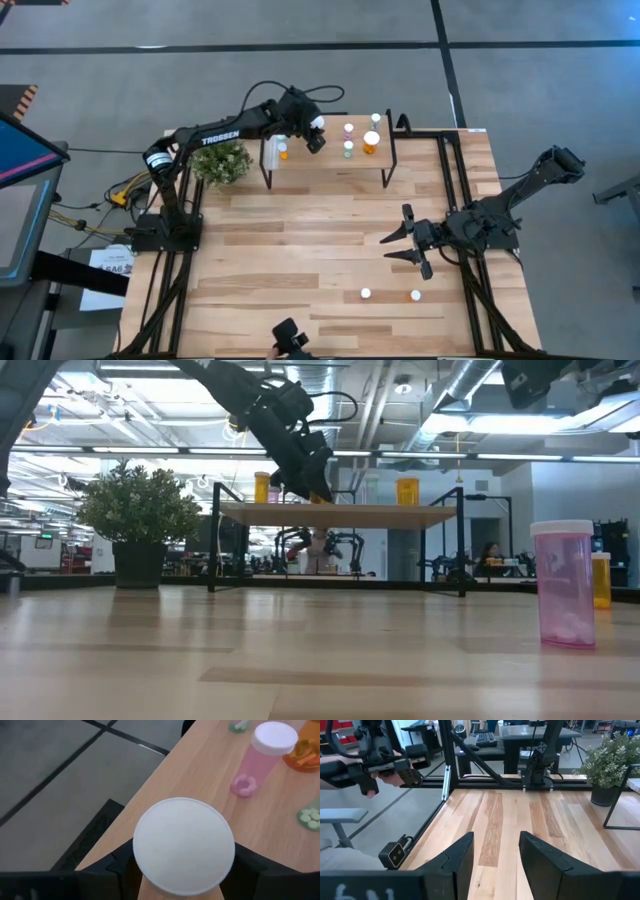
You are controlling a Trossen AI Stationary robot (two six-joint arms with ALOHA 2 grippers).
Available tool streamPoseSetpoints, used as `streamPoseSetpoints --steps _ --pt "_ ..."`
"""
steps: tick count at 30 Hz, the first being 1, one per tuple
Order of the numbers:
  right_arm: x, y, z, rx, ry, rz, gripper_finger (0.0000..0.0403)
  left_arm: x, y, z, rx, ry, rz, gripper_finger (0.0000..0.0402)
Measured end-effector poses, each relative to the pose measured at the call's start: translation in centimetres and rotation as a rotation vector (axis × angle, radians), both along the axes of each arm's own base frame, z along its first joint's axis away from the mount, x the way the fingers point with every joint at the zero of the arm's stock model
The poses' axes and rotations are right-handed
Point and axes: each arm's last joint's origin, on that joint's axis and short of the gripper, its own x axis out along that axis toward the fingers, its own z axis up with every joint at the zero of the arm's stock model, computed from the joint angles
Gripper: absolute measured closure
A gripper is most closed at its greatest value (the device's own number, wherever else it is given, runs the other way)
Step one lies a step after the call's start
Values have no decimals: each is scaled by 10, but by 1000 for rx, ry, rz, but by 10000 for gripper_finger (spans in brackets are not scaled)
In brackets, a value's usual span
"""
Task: Pick and place medicine bottles onto shelf by color
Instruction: Put the big orange pill bottle on the shelf
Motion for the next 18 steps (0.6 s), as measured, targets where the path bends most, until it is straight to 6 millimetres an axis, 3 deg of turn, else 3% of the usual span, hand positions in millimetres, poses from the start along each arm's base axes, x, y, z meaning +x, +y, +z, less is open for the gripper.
streamPoseSetpoints --steps 6,13,18 --pt "0 0 0 0 -1 0 225 -1 -2 4 19 -3 19 187" --pt "0 0 0 1 -1 0 221 -1 -1 5 17 3 25 140" --pt "0 0 0 1 0 0 222 0 0 25 49 -1 43 118"
